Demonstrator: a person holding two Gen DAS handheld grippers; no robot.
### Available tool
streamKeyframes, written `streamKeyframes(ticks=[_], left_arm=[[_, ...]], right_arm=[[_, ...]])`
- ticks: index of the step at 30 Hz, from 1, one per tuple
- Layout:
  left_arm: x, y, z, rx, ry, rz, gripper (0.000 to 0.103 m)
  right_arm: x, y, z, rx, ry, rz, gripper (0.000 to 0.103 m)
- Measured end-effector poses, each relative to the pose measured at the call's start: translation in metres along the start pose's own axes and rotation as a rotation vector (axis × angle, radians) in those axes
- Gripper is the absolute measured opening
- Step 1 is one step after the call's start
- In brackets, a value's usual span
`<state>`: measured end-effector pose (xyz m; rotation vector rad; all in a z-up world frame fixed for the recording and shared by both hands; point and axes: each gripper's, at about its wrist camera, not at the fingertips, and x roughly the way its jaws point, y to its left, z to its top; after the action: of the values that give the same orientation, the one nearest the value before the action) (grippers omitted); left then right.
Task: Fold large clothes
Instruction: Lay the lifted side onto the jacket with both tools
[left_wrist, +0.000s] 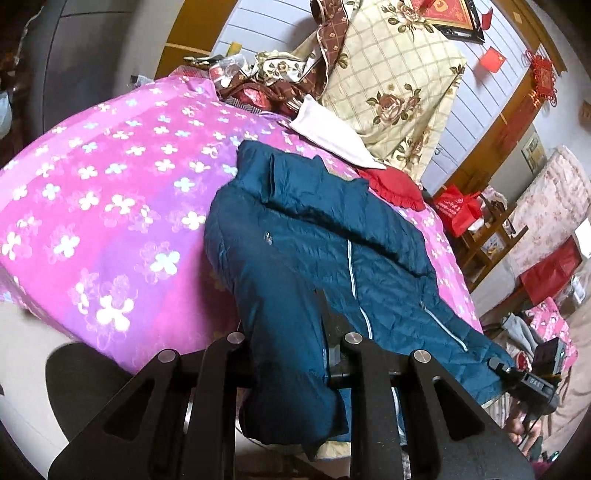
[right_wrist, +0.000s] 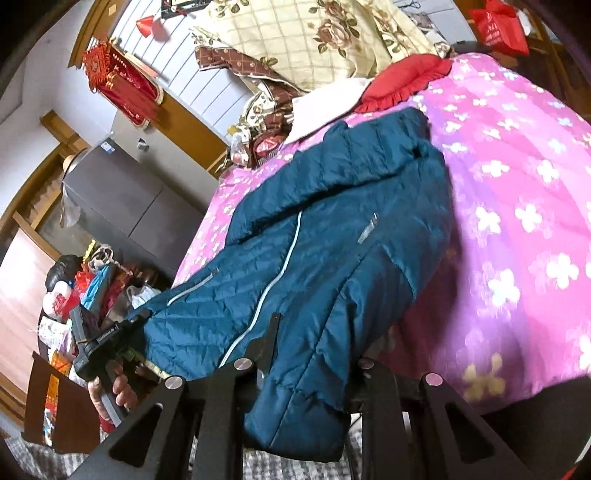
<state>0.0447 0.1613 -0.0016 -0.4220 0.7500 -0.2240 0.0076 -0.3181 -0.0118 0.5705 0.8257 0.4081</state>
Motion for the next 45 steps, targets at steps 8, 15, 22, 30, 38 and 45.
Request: streamKeyframes(ticks=[8, 15, 22, 30, 38, 45], left_arm=[[0.018, -0.019, 0.056, 0.038, -0.075, 0.057, 0.018], [0.055, -0.036, 0.118, 0.045, -0.113, 0.121, 0.018], [0.130, -0.046, 0.197, 0.015, -0.045, 0.219, 0.018], [0.235, -0.059, 0.258, 0.062, 0.004, 0.360, 0.018], [0.321, -0.040, 0.264, 0.075, 0.093, 0.461, 0.021], [0.355, -0.023, 0.256, 0.034, 0.149, 0.454, 0.025]], right_arm=[[0.007, 0.012, 0.068, -0.060, -0.088, -0.057, 0.019], [0.030, 0.013, 0.149, -0.038, -0.159, -0.121, 0.019], [0.084, 0.019, 0.231, -0.066, -0.140, -0.227, 0.019], [0.155, -0.020, 0.301, -0.018, -0.128, -0.336, 0.019], [0.222, -0.064, 0.330, 0.040, -0.044, -0.398, 0.019], [0.253, -0.087, 0.319, 0.054, -0.027, -0.461, 0.024]])
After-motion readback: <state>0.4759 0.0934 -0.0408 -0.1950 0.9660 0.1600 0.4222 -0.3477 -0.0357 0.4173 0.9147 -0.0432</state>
